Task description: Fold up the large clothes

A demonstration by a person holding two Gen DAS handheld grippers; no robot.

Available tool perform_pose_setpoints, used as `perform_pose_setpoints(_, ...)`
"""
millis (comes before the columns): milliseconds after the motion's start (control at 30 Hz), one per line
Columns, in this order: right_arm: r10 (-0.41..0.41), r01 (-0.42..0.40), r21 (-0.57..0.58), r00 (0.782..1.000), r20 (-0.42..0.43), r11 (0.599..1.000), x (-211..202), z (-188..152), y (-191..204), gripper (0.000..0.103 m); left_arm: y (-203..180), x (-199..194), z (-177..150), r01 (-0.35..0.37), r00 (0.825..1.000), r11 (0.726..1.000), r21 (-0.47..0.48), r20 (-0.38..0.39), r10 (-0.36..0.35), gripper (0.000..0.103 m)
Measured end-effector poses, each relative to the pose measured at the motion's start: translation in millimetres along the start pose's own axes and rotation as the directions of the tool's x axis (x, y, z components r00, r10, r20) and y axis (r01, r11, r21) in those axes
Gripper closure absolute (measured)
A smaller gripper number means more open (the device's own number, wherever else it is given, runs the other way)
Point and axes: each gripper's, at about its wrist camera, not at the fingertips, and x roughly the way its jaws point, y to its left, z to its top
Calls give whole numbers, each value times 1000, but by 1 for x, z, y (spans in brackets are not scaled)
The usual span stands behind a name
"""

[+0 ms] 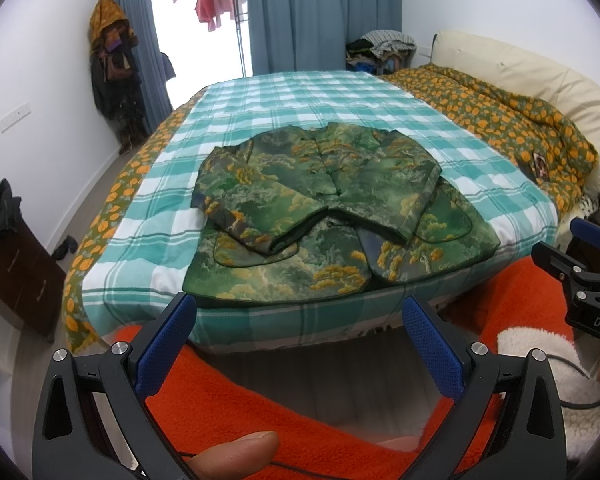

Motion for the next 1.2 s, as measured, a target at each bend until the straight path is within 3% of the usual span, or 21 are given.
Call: perform_pose_setpoints(1200, 5, -5, 6, 1000, -7, 1000, 3, -6, 3, 15, 1, 3, -9, -1, 1000, 1000, -7, -9, 1, 1)
